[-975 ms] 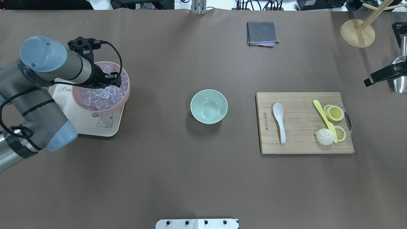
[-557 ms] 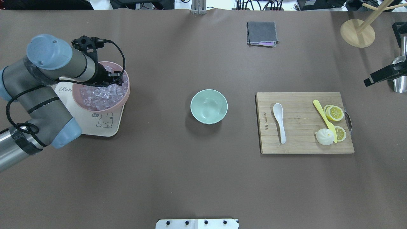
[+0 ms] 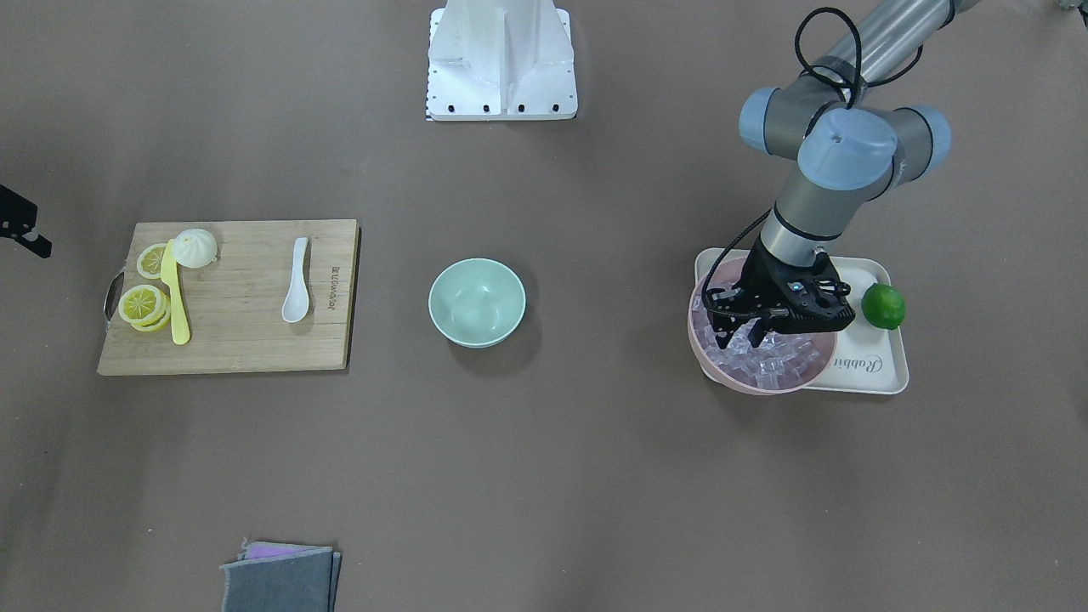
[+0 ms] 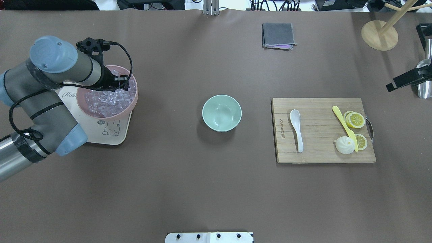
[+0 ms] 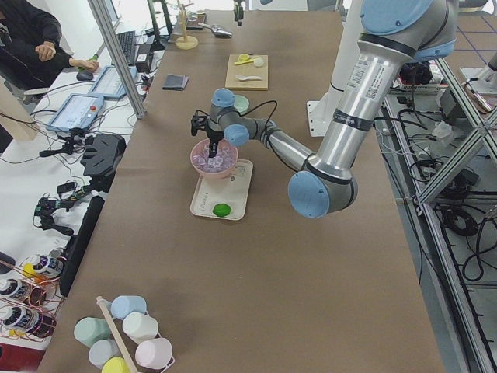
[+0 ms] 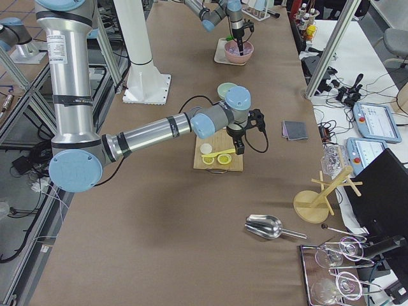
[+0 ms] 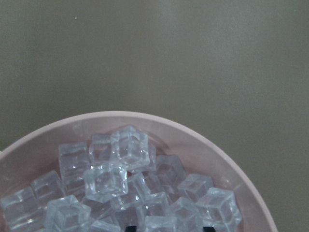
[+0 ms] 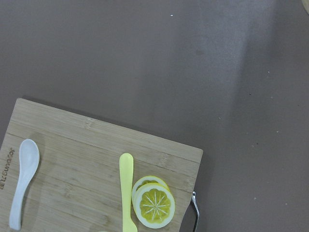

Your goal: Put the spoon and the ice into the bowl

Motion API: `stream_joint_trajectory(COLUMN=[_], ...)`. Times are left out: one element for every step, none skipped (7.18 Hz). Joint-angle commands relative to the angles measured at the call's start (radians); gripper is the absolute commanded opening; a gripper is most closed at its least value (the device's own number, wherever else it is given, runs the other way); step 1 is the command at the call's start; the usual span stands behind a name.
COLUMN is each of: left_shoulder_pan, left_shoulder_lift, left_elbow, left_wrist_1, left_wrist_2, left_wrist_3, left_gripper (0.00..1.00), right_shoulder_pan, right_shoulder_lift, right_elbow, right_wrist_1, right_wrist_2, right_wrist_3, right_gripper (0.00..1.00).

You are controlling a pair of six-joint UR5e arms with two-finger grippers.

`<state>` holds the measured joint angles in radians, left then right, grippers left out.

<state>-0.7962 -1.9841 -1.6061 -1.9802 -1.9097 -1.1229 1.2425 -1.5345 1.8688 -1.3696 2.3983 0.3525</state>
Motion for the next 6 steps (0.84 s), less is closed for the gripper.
stream_joint_trajectory(left_shoulder_pan=[0.002, 0.002, 0.003, 0.002, 0.002, -0.006], left_shoulder_lift=[-0.001, -0.001, -0.004, -0.004, -0.004, -0.004], left_elbow=[0.002, 0.008, 0.008, 0.000, 0.000, -0.014], left_wrist_1=[-0.023, -0.028, -0.029, -0.028, -0.026, -0.025], left_wrist_2=[-0.002, -0.002, -0.002, -0.005, -0.006, -0.011], left_wrist_3=[0.000, -0.002, -0.002, -0.003, -0.002, -0.002], left_gripper=[0.34, 0.24, 0.21, 0.12, 0.00, 0.00], right_shoulder_pan=[0.000, 0.000, 0.000, 0.000, 0.000, 0.000], right_shoulder_lift=[-0.003, -0.004, -0.006, -0.006, -0.004, -0.003], right_elbow=[0.013, 0.015, 0.015, 0.015, 0.015, 0.015], right_wrist_1=[0.001, 0.001, 0.001, 0.001, 0.001, 0.001], right_wrist_2=[0.001, 0.001, 0.001, -0.001, 0.001, 0.001], right_wrist_3=[0.028, 0.029, 0.029, 0.029, 0.029, 0.028], right_gripper=[1.00, 1.00, 1.00, 1.00, 1.00, 1.00])
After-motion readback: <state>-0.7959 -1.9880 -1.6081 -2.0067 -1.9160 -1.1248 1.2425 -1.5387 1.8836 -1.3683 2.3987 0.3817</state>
